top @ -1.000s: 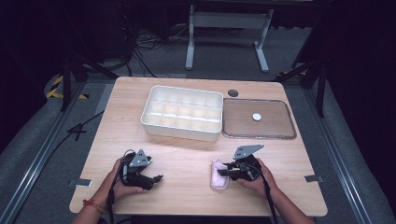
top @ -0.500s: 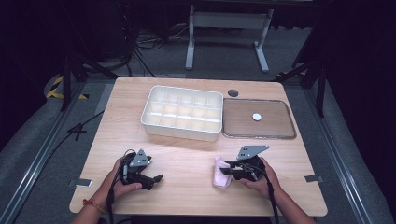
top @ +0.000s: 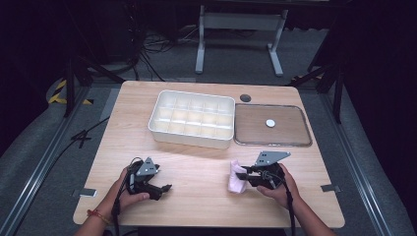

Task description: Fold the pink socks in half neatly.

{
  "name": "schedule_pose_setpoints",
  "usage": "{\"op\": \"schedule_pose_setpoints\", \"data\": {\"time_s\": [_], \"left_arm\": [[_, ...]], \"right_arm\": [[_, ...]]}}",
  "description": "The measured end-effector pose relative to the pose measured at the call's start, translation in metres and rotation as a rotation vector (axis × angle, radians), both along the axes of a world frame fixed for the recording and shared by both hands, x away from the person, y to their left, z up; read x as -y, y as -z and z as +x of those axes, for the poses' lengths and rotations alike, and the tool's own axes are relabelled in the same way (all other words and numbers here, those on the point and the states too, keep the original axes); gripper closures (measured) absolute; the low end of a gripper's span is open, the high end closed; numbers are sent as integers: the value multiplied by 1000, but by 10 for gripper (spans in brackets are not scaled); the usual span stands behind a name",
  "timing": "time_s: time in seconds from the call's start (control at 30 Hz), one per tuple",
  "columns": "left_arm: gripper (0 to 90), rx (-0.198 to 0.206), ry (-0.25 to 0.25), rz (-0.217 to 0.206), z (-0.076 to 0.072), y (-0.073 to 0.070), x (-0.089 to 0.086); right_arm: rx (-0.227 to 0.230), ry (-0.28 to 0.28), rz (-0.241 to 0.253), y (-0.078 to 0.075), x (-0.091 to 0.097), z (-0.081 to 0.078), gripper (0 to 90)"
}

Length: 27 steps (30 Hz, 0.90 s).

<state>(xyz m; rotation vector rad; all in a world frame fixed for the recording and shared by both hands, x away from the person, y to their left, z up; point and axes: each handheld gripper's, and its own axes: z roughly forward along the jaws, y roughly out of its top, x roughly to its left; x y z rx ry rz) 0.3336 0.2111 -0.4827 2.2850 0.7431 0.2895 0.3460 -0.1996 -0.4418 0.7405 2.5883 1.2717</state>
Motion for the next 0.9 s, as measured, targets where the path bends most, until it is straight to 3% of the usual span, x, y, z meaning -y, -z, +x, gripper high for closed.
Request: {"op": "schedule_pose_setpoints", "data": {"time_s": [0.57,0.9], "left_arm": [[134,-11,10,-6,1,0,1],[126,-6,11,-6,3,1,1]], "right_arm": [[95,70,52,-32,16,10,723],[160,102,38,-47,21,17,723]]}}
